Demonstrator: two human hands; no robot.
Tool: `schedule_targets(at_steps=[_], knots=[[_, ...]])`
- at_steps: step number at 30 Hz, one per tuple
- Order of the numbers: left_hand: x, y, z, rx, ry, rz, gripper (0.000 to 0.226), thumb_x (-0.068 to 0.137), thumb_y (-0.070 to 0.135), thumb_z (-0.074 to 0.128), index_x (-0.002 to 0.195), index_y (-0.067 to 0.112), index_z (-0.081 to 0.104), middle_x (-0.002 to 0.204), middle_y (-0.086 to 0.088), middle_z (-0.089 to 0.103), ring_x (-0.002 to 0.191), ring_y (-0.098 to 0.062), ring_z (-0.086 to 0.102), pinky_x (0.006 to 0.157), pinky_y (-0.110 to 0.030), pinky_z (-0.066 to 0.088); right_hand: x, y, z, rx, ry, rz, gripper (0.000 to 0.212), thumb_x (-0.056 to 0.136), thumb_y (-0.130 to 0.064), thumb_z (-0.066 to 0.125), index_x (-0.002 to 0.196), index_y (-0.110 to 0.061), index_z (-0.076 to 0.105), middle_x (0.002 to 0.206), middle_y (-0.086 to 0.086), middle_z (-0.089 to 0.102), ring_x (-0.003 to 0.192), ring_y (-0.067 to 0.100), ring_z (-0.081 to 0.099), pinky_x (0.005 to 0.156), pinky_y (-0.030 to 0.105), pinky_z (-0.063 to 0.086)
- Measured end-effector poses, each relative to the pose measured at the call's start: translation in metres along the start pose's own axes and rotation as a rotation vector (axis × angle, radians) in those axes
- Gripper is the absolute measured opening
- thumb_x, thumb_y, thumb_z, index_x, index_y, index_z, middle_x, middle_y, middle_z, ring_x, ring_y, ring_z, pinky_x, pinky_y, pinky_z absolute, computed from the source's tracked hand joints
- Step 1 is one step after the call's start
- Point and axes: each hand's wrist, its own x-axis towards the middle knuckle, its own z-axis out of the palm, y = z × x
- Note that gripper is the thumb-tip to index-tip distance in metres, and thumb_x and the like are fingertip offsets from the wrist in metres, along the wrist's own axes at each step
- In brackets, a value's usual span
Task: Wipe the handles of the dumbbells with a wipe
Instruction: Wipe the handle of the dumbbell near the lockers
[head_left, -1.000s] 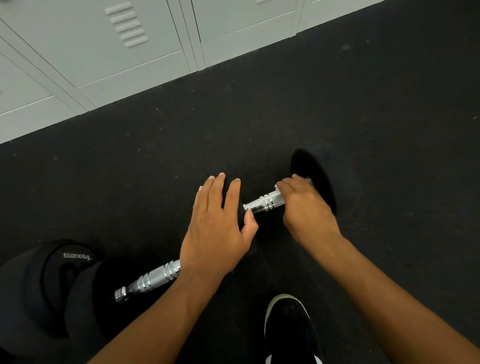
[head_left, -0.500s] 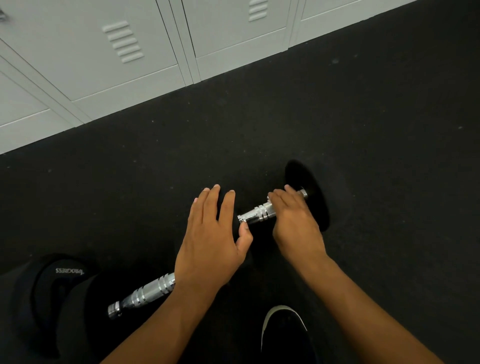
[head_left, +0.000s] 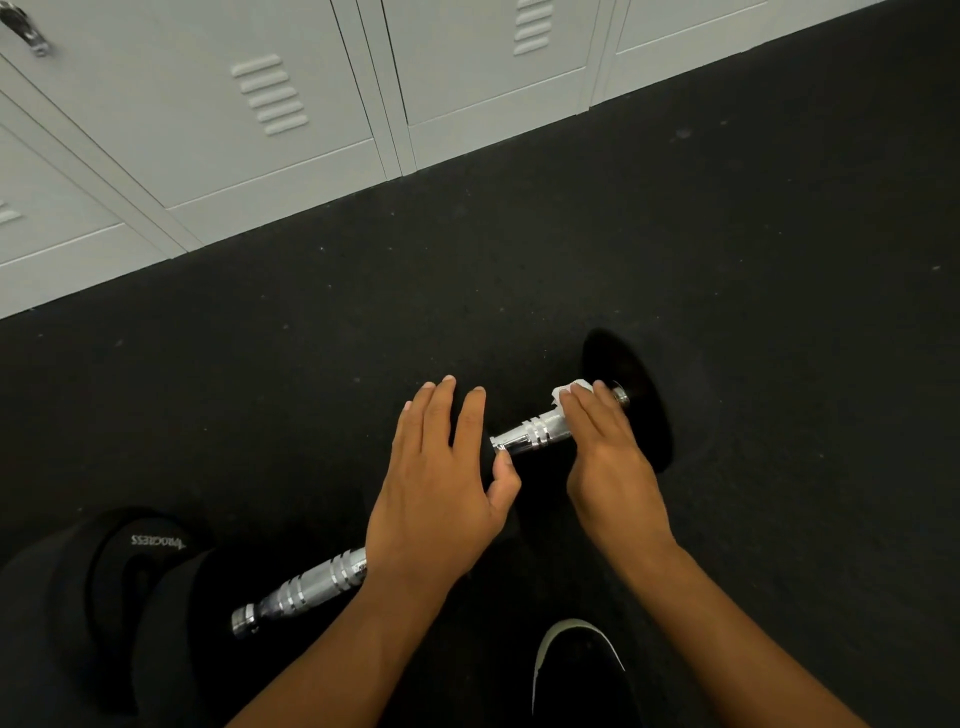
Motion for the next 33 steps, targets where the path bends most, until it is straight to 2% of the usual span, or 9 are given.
schedule_targets(at_steps=[4,6,8,11,14,17,21,29,33], knots=[[0.0,0.001,0.0,0.0,-0.008,-0.002,0.065,0.097,0.047,0.032,0.153,0.014,0.036,0.158,-0.014,0.035,0.151,-0.028,0.026,0.123,-0.046,0.027,-0.016,-0.001,0.003,0.074,0.052,0.079,0.078,0.091,0.016,0.049,0.159,-0.018,0.03,0.168,-0.003,0.021,0.155,0.009,0.01,0.116,0.025,0.031],[-0.001,0.0,-0.001,-0.005,-0.005,-0.006,0.065,0.097,0.047,0.032,0.152,0.013,0.037,0.158,-0.015,0.035,0.151,-0.028,0.027,0.123,-0.046,0.027,-0.029,-0.011,0.004,0.197,0.094,0.161,0.077,0.094,0.013,0.048,0.16,-0.022,0.027,0.168,-0.009,0.015,0.148,0.001,0.019,0.111,0.011,0.029],[-0.001,0.001,-0.001,-0.009,-0.011,-0.007,0.065,0.097,0.047,0.032,0.152,0.013,0.037,0.158,-0.015,0.036,0.151,-0.028,0.027,0.123,-0.047,0.028,-0.039,-0.02,0.006,0.357,0.144,0.28,0.071,0.099,0.008,0.047,0.159,-0.025,0.029,0.165,-0.008,0.027,0.14,0.0,0.037,0.108,0.003,0.031],[0.0,0.001,-0.002,-0.011,-0.022,-0.01,0.066,0.097,0.047,0.031,0.153,0.014,0.036,0.159,-0.014,0.034,0.151,-0.028,0.026,0.122,-0.047,0.028,-0.034,-0.029,0.003,0.79,0.16,0.704,0.056,0.105,-0.003,0.043,0.153,-0.031,0.042,0.132,0.006,0.067,0.108,0.009,0.062,0.106,0.031,0.051],[-0.001,0.001,-0.002,-0.009,-0.031,-0.008,0.065,0.097,0.047,0.031,0.153,0.014,0.036,0.159,-0.014,0.033,0.152,-0.028,0.024,0.123,-0.047,0.026,-0.021,-0.034,-0.01,1.457,0.14,0.95,0.049,0.103,0.005,0.039,0.145,-0.016,0.054,0.128,-0.002,0.067,0.127,0.016,0.058,0.115,0.039,0.043],[-0.001,0.001,-0.003,-0.015,-0.03,-0.007,0.066,0.097,0.048,0.031,0.153,0.014,0.035,0.16,-0.014,0.033,0.152,-0.028,0.024,0.123,-0.046,0.026,-0.006,-0.031,-0.025,1.686,0.226,1.034,0.046,0.103,0.009,0.035,0.142,-0.006,0.054,0.132,0.009,0.064,0.128,0.025,0.058,0.116,0.041,0.043],[0.0,0.001,-0.003,-0.009,-0.038,-0.007,0.066,0.097,0.049,0.03,0.154,0.015,0.033,0.16,-0.013,0.031,0.152,-0.027,0.023,0.123,-0.045,0.025,0.015,-0.02,-0.025,1.841,0.24,1.151,0.039,0.101,0.012,0.035,0.128,0.0,0.06,0.13,0.022,0.064,0.12,0.033,0.063,0.111,0.044,0.046],[0.002,0.001,-0.007,-0.039,-0.075,-0.013,0.067,0.096,0.05,0.029,0.155,0.017,0.031,0.161,-0.011,0.03,0.153,-0.027,0.021,0.123,-0.044,0.018,-0.005,-0.018,-0.026,1.761,0.143,1.117,0.04,0.101,0.009,0.039,0.132,-0.004,0.06,0.127,0.018,0.067,0.12,0.032,0.065,0.106,0.042,0.051],[0.013,0.008,-0.02,-0.075,-0.113,0.228,0.064,0.096,0.048,0.039,0.153,0.02,0.035,0.161,-0.006,0.034,0.152,-0.023,0.024,0.124,-0.047,0.017,-0.03,-0.025,-0.034,1.57,0.09,1.0,0.039,0.102,0.003,0.042,0.131,-0.012,0.064,0.126,0.011,0.07,0.117,0.027,0.068,0.103,0.043,0.053]])
